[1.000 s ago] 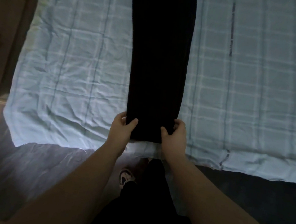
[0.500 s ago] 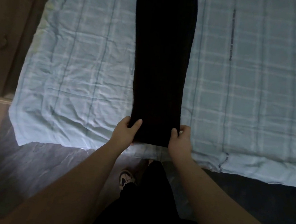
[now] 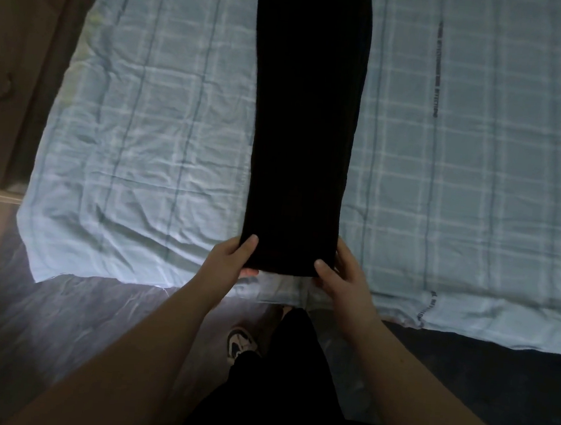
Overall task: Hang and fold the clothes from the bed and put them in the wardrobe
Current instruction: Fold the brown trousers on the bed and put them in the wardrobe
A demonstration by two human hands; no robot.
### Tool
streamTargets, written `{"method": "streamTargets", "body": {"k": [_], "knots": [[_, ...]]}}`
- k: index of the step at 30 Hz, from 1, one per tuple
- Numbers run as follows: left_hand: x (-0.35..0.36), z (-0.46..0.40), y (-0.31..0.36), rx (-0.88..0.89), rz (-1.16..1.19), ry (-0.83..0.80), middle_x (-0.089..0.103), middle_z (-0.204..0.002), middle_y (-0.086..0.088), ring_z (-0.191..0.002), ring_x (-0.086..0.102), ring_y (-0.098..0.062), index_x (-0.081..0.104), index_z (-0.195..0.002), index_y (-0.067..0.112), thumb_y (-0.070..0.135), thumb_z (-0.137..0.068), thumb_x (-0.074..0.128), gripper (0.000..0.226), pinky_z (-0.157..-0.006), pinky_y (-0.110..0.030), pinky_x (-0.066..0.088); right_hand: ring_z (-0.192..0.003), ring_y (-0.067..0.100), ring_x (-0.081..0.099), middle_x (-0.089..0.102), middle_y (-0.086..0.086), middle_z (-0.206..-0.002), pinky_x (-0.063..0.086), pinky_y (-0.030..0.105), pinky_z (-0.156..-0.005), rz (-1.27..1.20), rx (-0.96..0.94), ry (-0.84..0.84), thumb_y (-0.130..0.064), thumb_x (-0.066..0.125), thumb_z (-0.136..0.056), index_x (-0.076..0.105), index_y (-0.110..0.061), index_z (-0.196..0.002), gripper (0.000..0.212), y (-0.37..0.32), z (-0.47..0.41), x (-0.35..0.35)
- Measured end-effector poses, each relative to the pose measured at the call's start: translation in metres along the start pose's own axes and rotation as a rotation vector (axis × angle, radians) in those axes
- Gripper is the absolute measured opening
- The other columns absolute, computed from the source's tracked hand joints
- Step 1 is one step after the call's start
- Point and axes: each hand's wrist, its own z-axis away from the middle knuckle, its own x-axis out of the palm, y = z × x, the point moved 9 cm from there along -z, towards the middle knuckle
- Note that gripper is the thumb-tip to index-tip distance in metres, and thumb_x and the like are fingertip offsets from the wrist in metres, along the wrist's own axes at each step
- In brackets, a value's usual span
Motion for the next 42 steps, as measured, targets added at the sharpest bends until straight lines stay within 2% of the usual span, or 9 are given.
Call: {"method": "streamTargets", "body": {"k": [10,17,21,24,27,30,33,37,42], "knots": [[-0.007,0.002,0.011,0.094,-0.200,0.132,0.071,-0.083,-0.019,-0.078,0.067,-0.020,0.071,-0.091,-0.001,0.063,-0.087,0.060,0.065,-0.071,-0.042,0.057,-0.091,0.006,0.069,0.074,-0.007,-0.094,0.051,0.014,-0.071,0.280,0.009,0.267,-0.025,0.062,-0.099,0.072,-0.021,-0.102,0.011,-0.004,-0.005,-0.024],[-0.008,0.005,-0.028,-0.082,-0.060,0.212,0.074,-0.095,-0.014,-0.091,0.073,-0.023,0.073,-0.090,0.005,0.033,-0.092,0.070,0.029,-0.076,-0.037,0.063,-0.098,0.027,0.070,0.073,0.004,-0.098,0.056,0.044,-0.091,0.381,0.293,0.268,-0.034,0.065,-0.096,0.069,-0.017,-0.101,0.018,0.042,-0.001,-0.018],[-0.009,0.025,-0.013,0.048,-0.075,0.196,0.076,-0.093,-0.010,-0.093,0.073,-0.025,0.074,-0.097,0.014,0.035,-0.089,0.073,0.024,-0.088,-0.052,0.058,-0.082,0.020,0.071,0.066,0.008,-0.099,0.056,0.024,-0.062,0.179,0.155,0.325,-0.016,0.069,-0.094,0.044,-0.021,-0.122,0.038,0.016,0.022,-0.018],[-0.006,0.044,0.020,0.223,-0.086,0.142,0.075,-0.092,-0.012,-0.091,0.074,-0.022,0.058,-0.129,0.032,0.030,-0.092,0.070,0.038,-0.088,-0.040,0.059,-0.103,0.008,0.071,0.071,0.007,-0.116,0.056,0.017,-0.077,0.196,-0.020,0.164,-0.013,0.062,-0.099,0.031,-0.038,-0.151,0.065,-0.014,0.039,-0.007],[-0.003,0.066,0.053,0.350,-0.124,0.075,0.074,-0.095,-0.015,-0.094,0.071,-0.012,0.041,-0.144,0.050,0.023,-0.097,0.065,0.060,-0.091,-0.030,0.057,-0.127,0.003,0.056,0.062,-0.009,-0.137,0.047,0.028,-0.107,0.398,-0.151,0.079,-0.014,0.058,-0.101,0.053,-0.048,-0.137,0.050,-0.045,0.052,0.004],[-0.009,0.093,0.084,0.424,-0.128,0.076,0.073,-0.113,0.007,-0.110,0.067,-0.009,0.068,-0.123,0.038,0.021,-0.096,0.065,0.032,-0.101,-0.038,0.053,-0.118,0.015,0.064,0.072,-0.010,-0.120,0.051,0.051,-0.103,0.339,-0.164,0.078,-0.022,0.055,-0.103,0.075,-0.045,-0.108,0.031,-0.074,0.067,0.008],[-0.015,0.123,0.114,0.442,-0.117,0.038,0.071,-0.114,0.010,-0.114,0.065,-0.015,0.073,-0.112,0.033,0.035,-0.097,0.060,0.020,-0.097,-0.042,0.056,-0.120,0.029,0.061,0.066,0.006,-0.128,0.046,0.060,-0.105,0.186,-0.213,-0.020,-0.015,0.049,-0.093,0.074,-0.028,-0.117,0.037,-0.114,0.094,0.021],[-0.013,0.171,0.168,0.528,-0.162,-0.143,0.066,-0.126,0.004,-0.123,0.059,-0.015,0.065,-0.128,0.032,0.045,-0.089,0.059,0.042,-0.106,-0.040,0.047,-0.106,0.015,0.063,0.061,0.004,-0.123,0.050,0.045,-0.089,0.342,-0.390,-0.058,0.008,0.047,-0.067,0.057,-0.026,-0.134,0.076,-0.177,0.140,0.042],[-0.007,0.242,0.233,0.691,-0.330,-0.305,0.058,-0.141,0.004,-0.133,0.050,-0.007,0.047,-0.145,0.023,0.003,-0.083,0.062,0.067,-0.106,-0.017,0.040,-0.117,-0.002,0.058,0.064,-0.019,-0.123,0.050,0.026,-0.101,0.565,-0.685,0.175,0.000,0.070,-0.087,0.062,-0.035,-0.125,0.052,-0.256,0.191,0.059]]}}
